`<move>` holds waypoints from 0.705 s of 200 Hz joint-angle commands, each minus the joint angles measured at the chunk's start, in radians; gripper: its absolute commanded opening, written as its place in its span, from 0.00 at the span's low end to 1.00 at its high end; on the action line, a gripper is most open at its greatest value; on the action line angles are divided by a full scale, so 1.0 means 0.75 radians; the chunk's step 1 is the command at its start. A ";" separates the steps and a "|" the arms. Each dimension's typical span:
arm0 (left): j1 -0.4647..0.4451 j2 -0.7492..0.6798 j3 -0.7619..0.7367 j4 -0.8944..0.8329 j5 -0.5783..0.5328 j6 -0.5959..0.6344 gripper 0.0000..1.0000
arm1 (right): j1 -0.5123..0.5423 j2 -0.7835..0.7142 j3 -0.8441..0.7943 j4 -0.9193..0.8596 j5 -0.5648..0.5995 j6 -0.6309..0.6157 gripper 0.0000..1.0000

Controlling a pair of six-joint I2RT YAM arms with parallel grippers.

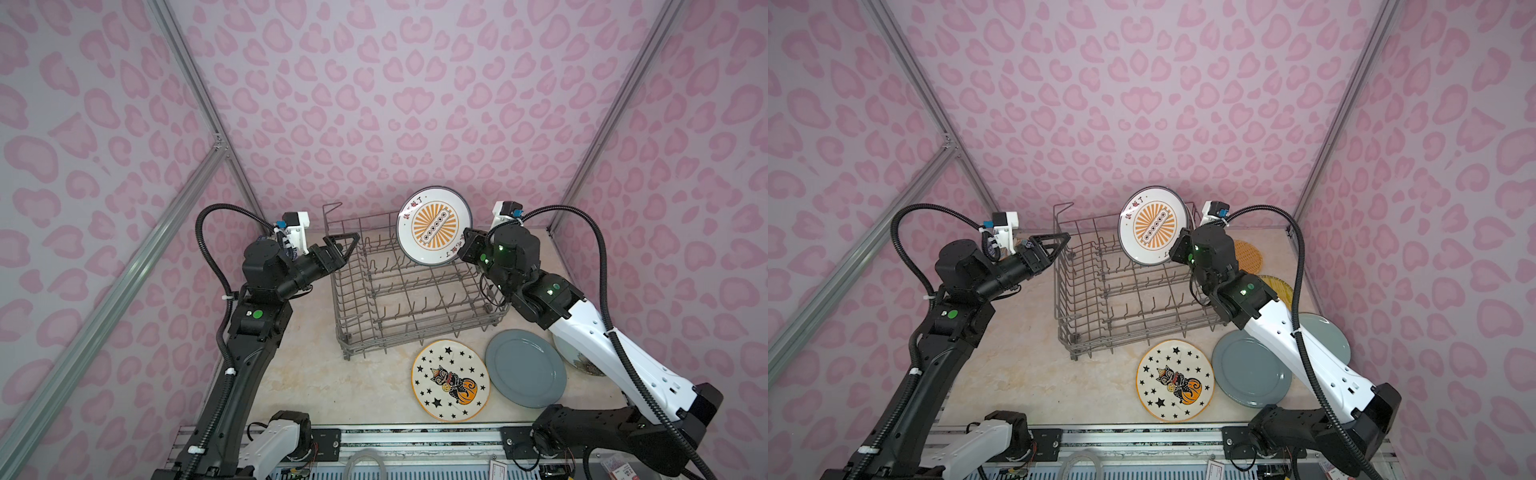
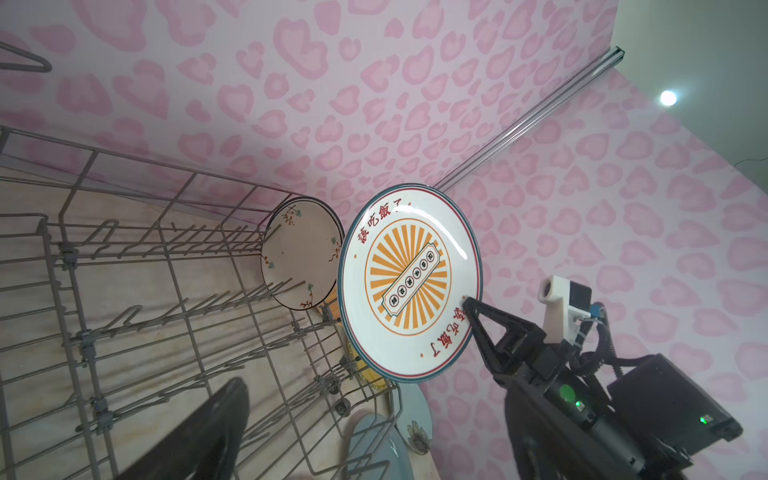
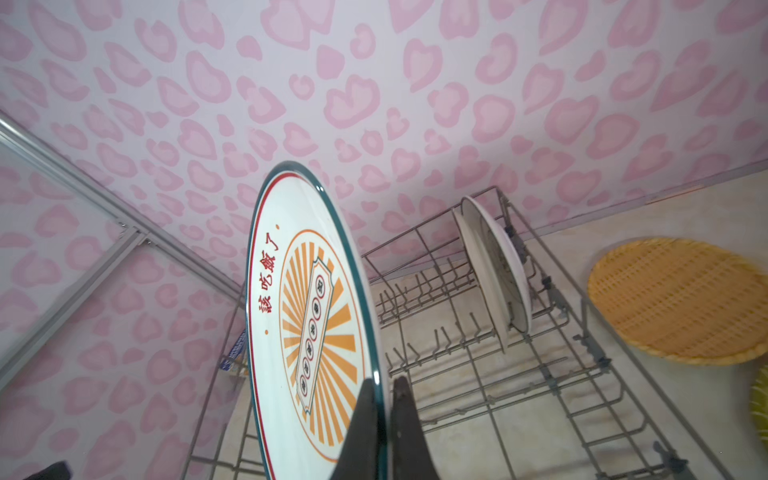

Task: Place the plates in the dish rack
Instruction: 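Open the left gripper and draw it back while the right gripper carries the plate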

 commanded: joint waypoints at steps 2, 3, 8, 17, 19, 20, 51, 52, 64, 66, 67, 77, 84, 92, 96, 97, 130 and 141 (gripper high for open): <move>-0.021 -0.023 0.024 -0.161 0.019 0.205 0.98 | 0.002 0.066 0.076 -0.075 0.211 -0.116 0.00; -0.022 -0.023 0.025 -0.168 0.019 0.211 0.98 | 0.003 0.069 0.075 -0.079 0.217 -0.120 0.00; -0.028 -0.027 0.022 -0.196 0.026 0.239 0.98 | 0.008 0.092 0.135 -0.088 0.242 -0.139 0.00; -0.042 -0.034 0.018 -0.249 0.038 0.300 0.98 | 0.017 0.129 0.173 -0.091 0.304 -0.176 0.00; -0.047 -0.036 0.014 -0.263 0.038 0.313 0.98 | 0.018 0.135 0.184 -0.092 0.315 -0.184 0.00; -0.050 -0.037 0.012 -0.269 0.038 0.320 0.98 | 0.021 0.139 0.188 -0.090 0.321 -0.190 0.00; -0.120 -0.044 -0.042 -0.449 0.095 0.516 0.98 | 0.017 0.273 0.298 -0.081 0.456 -0.348 0.00; -0.123 -0.046 -0.046 -0.451 0.096 0.519 0.98 | 0.017 0.275 0.301 -0.082 0.458 -0.354 0.00; -0.135 -0.067 -0.093 -0.443 0.119 0.542 0.98 | 0.010 0.324 0.342 -0.082 0.477 -0.411 0.00; -0.137 -0.071 -0.102 -0.435 0.124 0.544 0.98 | 0.010 0.332 0.351 -0.082 0.480 -0.421 0.00; -0.137 -0.073 -0.105 -0.432 0.127 0.545 0.98 | 0.009 0.336 0.353 -0.084 0.481 -0.426 0.00; -0.147 -0.097 -0.152 -0.400 0.133 0.550 0.98 | 0.007 0.372 0.396 -0.088 0.497 -0.478 0.00; -0.153 -0.108 -0.177 -0.384 0.123 0.561 0.98 | 0.004 0.404 0.428 -0.092 0.510 -0.518 0.00; -0.162 -0.120 -0.205 -0.368 0.103 0.574 0.98 | 0.004 0.434 0.458 -0.086 0.523 -0.565 0.00; -0.164 -0.125 -0.217 -0.357 0.089 0.577 0.98 | 0.005 0.447 0.468 -0.080 0.530 -0.586 0.00; -0.164 -0.125 -0.220 -0.355 0.086 0.577 0.98 | 0.005 0.451 0.471 -0.077 0.531 -0.592 0.00; -0.167 -0.143 -0.263 -0.313 0.084 0.568 0.98 | -0.015 0.564 0.564 -0.052 0.554 -0.728 0.00; -0.166 -0.138 -0.266 -0.310 0.091 0.569 0.98 | -0.020 0.600 0.589 -0.044 0.559 -0.776 0.00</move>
